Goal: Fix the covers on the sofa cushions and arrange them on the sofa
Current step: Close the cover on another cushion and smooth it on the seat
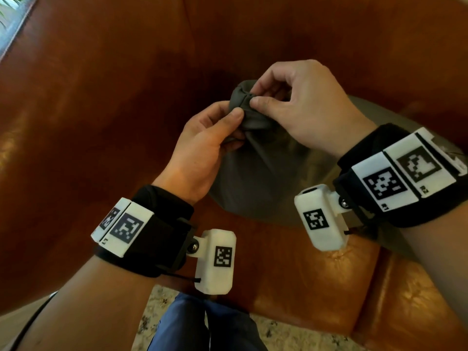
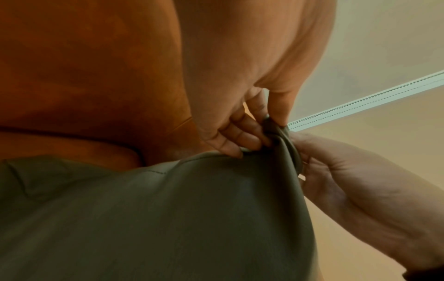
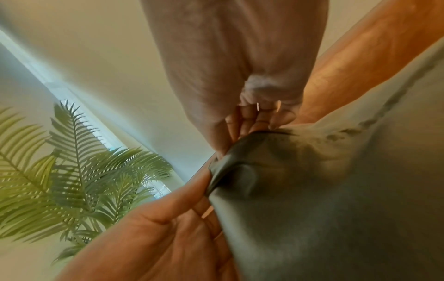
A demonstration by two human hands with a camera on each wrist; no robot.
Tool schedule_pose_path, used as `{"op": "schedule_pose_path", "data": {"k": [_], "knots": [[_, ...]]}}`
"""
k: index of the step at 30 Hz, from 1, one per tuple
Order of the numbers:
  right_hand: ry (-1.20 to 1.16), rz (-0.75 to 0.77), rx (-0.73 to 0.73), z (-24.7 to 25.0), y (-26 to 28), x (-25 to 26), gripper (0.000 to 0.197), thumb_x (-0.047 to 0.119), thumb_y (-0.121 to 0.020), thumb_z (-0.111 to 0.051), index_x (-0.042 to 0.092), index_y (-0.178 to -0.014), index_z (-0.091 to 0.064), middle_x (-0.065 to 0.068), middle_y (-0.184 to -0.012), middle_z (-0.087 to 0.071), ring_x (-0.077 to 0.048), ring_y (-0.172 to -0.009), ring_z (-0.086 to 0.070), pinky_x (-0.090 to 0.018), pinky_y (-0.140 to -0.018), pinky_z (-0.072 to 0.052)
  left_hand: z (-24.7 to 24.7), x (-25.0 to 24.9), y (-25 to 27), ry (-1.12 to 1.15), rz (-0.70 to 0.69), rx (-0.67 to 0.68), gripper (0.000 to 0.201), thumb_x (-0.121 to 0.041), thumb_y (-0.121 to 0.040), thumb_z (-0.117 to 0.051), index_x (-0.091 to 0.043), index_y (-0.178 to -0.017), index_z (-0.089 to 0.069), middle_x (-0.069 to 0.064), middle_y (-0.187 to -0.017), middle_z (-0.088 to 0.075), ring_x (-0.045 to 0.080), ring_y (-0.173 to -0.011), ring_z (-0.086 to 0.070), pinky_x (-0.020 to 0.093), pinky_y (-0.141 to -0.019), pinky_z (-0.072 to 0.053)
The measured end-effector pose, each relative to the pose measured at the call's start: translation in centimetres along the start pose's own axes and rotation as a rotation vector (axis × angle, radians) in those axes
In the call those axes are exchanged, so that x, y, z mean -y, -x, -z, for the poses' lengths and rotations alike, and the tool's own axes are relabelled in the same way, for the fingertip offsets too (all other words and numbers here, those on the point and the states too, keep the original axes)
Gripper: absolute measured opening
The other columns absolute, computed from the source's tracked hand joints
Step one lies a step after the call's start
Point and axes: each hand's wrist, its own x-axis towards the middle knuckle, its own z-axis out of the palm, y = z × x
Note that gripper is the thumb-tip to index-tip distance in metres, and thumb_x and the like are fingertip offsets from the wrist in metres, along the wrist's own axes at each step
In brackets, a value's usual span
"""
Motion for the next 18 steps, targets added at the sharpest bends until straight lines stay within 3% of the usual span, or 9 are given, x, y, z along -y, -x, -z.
{"op": "schedule_pose_path", "data": {"k": [3, 5, 8, 10, 13, 15, 17, 18], "knots": [[0.101, 0.053, 0.010, 0.1, -0.3, 0.4, 0.005, 0.028, -0.091, -0.062, 0.025, -0.093, -0.064, 0.012, -0.088, -0.062, -0.005, -0.082, -0.058, -0.017, -0.075, -0.048, -0.4, 0.0, 0.2, -0.081, -0.038, -0.048, 0.016, -0.020, -0.100, -0.050, -0.018, -0.105, -0.065, 0.000, -0.096, -0.067, 0.014, -0.087, -0.061, 0.030, -0.084, -0.052], [0.235, 0.125, -0.019, 0.4, -0.5, 0.9, 0.005, 0.028, -0.093, -0.056, 0.024, -0.091, -0.058, 0.009, -0.092, -0.054, -0.008, -0.088, -0.048, -0.018, -0.076, -0.038, -0.9, -0.3, 0.3, -0.190, -0.096, -0.118, 0.016, -0.023, -0.100, -0.051, -0.015, -0.099, -0.064, -0.005, -0.082, -0.065, 0.007, -0.073, -0.060, 0.024, -0.073, -0.051], [0.407, 0.217, -0.052, 1.4, -0.9, 1.6, 0.007, 0.029, -0.094, -0.049, 0.024, -0.090, -0.051, 0.004, -0.096, -0.043, -0.011, -0.092, -0.038, -0.025, -0.080, -0.034, -1.5, -0.8, 0.4, -0.422, -0.199, -0.198, 0.030, -0.035, -0.097, -0.054, -0.007, -0.093, -0.062, 0.002, -0.073, -0.057, 0.014, -0.061, -0.051, 0.030, -0.059, -0.044], [0.445, 0.236, -0.033, 1.9, -1.0, 1.7, 0.009, 0.030, -0.094, -0.046, 0.022, -0.090, -0.049, 0.002, -0.098, -0.040, -0.013, -0.093, -0.037, -0.029, -0.081, -0.034, -1.9, -1.0, 0.6, -0.559, -0.254, -0.226, 0.036, -0.043, -0.095, -0.054, -0.008, -0.087, -0.059, 0.001, -0.068, -0.053, 0.012, -0.055, -0.046, 0.029, -0.052, -0.039], [0.399, 0.210, 0.005, 2.1, -1.5, 1.4, 0.012, 0.030, -0.095, -0.044, 0.020, -0.091, -0.049, 0.001, -0.100, -0.040, -0.012, -0.092, -0.037, -0.023, -0.076, -0.031, -2.9, -1.5, 0.9, -0.751, -0.343, -0.256, 0.034, -0.051, -0.089, -0.060, -0.018, -0.083, -0.055, -0.005, -0.073, -0.056, 0.007, -0.058, -0.048, 0.021, -0.049, -0.039], [0.302, 0.190, 0.030, 1.8, -1.9, 1.0, 0.015, 0.027, -0.097, -0.042, 0.016, -0.094, -0.052, -0.001, -0.101, -0.044, -0.014, -0.092, -0.043, -0.024, -0.074, -0.037, -3.2, -1.8, 0.8, -0.828, -0.361, -0.261, 0.029, -0.050, -0.088, -0.062, -0.024, -0.081, -0.053, -0.007, -0.073, -0.055, 0.004, -0.060, -0.049, 0.021, -0.051, -0.041], [0.073, 0.150, 0.099, 1.6, -1.9, 0.7, 0.019, 0.024, -0.098, -0.043, 0.013, -0.105, -0.055, -0.001, -0.105, -0.054, -0.014, -0.095, -0.052, -0.026, -0.082, -0.046, -3.1, -2.1, 0.2, -0.847, -0.356, -0.269, 0.025, -0.043, -0.093, -0.059, -0.026, -0.077, -0.052, -0.008, -0.069, -0.054, 0.002, -0.055, -0.048, 0.018, -0.046, -0.038], [-0.045, 0.122, 0.145, 1.6, -1.8, 0.5, 0.020, 0.024, -0.098, -0.043, 0.016, -0.112, -0.056, 0.003, -0.108, -0.057, -0.009, -0.098, -0.055, -0.022, -0.085, -0.047, -2.8, -2.2, -0.1, -0.858, -0.356, -0.276, 0.025, -0.040, -0.095, -0.058, -0.023, -0.076, -0.054, -0.008, -0.068, -0.054, 0.002, -0.053, -0.047, 0.017, -0.044, -0.037]]}}
